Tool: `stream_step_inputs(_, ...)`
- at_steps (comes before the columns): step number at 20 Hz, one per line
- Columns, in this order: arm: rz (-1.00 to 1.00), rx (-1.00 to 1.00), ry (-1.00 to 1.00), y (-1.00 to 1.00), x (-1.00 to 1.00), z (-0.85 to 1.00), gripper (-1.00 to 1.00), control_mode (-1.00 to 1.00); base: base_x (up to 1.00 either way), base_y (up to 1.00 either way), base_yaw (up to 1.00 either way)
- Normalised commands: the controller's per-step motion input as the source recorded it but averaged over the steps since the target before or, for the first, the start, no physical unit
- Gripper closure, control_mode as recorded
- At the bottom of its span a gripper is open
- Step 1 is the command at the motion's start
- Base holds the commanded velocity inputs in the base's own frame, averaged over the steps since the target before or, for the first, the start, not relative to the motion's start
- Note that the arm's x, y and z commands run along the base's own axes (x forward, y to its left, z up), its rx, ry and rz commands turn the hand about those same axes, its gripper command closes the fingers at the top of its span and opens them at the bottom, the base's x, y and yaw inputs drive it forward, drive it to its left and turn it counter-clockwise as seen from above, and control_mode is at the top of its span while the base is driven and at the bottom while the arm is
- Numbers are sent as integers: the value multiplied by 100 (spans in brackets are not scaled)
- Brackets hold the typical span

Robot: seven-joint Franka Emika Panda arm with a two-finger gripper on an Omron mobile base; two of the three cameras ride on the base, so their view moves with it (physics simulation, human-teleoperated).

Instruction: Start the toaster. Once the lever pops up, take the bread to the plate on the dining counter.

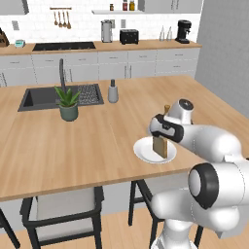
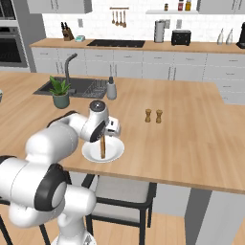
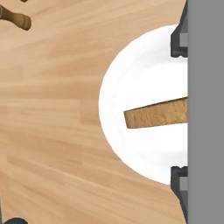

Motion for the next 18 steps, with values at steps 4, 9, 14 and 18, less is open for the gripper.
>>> stream_step_inputs(4, 0, 0, 0, 0, 0, 26, -100, -100, 0, 0, 0)
stream_step_inputs(9, -1, 0, 6, 0, -19, 39, -100, -100, 0, 0, 0)
stream_step_inputs(14, -3, 0, 18, -3, -47, 44, -100, -100, 0, 0, 0)
stream_step_inputs(18, -12, -1, 14, 1, -50, 33, -100, -100, 0, 0, 0)
